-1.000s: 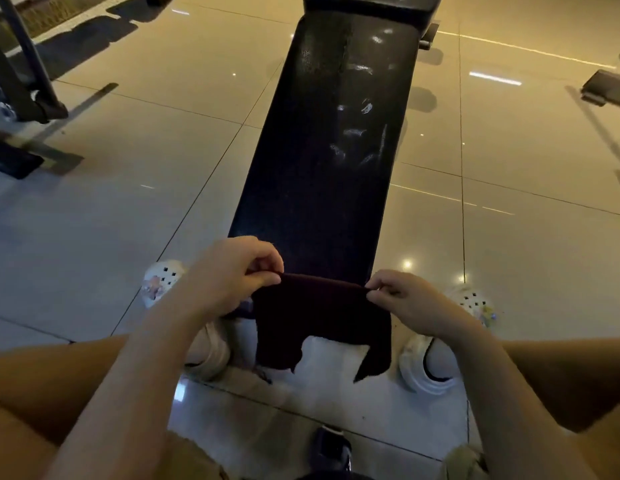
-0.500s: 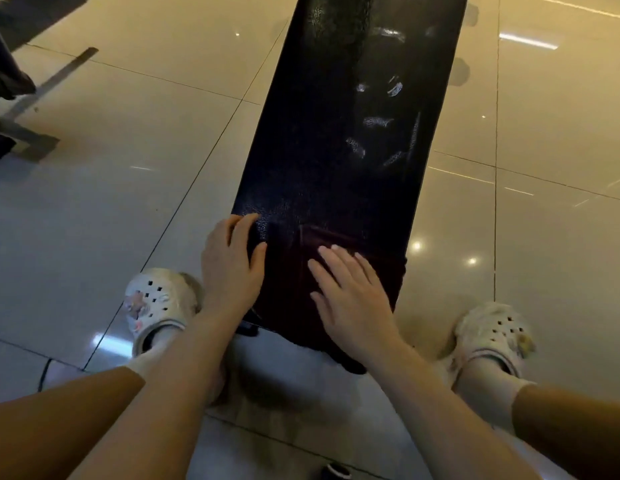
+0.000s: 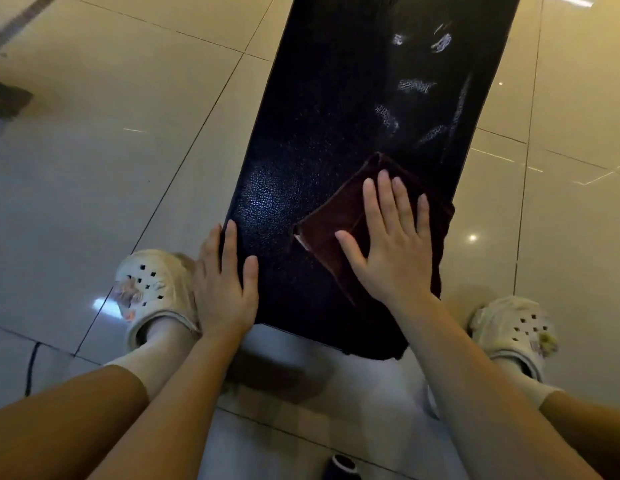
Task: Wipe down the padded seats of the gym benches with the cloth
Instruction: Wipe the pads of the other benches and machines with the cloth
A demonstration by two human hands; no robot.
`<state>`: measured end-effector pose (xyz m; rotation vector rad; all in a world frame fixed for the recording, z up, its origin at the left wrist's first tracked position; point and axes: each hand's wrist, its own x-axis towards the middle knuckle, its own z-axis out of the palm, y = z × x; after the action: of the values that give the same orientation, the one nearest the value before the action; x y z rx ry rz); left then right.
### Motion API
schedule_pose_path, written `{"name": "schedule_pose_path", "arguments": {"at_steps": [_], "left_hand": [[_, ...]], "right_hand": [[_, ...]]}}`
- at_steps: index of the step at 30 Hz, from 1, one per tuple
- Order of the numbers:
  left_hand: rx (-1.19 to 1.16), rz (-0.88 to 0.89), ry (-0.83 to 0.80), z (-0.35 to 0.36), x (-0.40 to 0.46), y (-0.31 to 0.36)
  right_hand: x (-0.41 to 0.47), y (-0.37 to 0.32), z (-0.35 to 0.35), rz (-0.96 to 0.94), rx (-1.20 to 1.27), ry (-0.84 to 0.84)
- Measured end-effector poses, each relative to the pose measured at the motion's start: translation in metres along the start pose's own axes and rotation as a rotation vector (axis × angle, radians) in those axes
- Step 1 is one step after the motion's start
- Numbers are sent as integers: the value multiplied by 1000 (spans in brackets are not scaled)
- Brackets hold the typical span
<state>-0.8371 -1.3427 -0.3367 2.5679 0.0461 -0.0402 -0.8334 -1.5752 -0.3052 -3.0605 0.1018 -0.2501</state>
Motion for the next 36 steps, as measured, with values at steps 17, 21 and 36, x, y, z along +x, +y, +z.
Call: {"name": "schedule_pose_path", "arguments": {"at_steps": [17, 21, 36], "left_hand": [[-198, 227, -86, 3, 3, 120], [-156, 166, -120, 4, 3, 127], [-401, 100, -171, -30, 6, 140]], "right_hand": [[-43, -1, -34, 86, 297, 221], [-66, 8, -38, 375, 433, 152], [-102, 33, -40, 448, 430, 106]]}}
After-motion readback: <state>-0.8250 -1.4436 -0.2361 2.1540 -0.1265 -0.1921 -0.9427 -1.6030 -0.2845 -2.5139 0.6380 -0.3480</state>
